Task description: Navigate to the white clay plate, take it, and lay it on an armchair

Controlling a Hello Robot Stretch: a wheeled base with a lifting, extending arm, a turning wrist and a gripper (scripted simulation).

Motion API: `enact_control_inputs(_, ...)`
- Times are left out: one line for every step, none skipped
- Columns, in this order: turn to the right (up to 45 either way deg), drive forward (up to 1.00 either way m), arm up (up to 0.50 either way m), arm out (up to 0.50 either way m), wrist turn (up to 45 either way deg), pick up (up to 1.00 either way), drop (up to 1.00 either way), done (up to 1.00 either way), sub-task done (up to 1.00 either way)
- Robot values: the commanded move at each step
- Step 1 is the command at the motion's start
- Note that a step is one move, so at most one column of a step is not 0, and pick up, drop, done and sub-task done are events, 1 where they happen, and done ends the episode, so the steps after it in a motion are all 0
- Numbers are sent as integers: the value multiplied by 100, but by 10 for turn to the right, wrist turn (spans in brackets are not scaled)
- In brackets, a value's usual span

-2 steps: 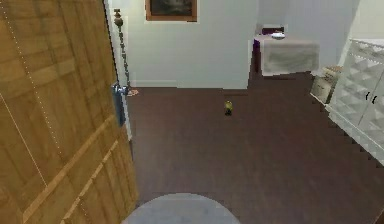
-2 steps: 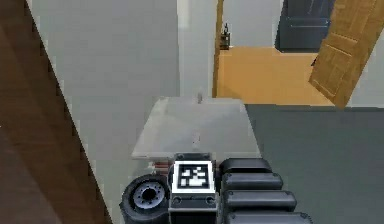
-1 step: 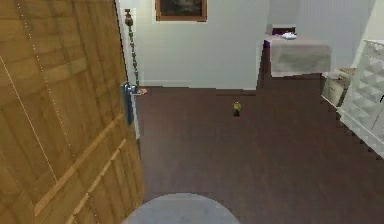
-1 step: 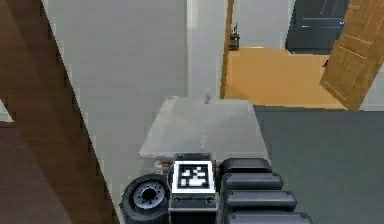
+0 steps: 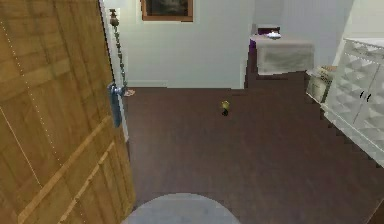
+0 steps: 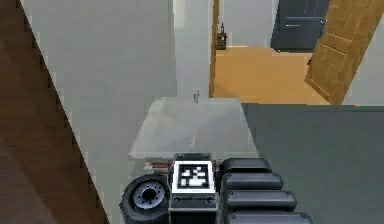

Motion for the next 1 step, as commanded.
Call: enact_control_inputs(0, 30, 0, 0, 0, 0, 0, 0, 0)
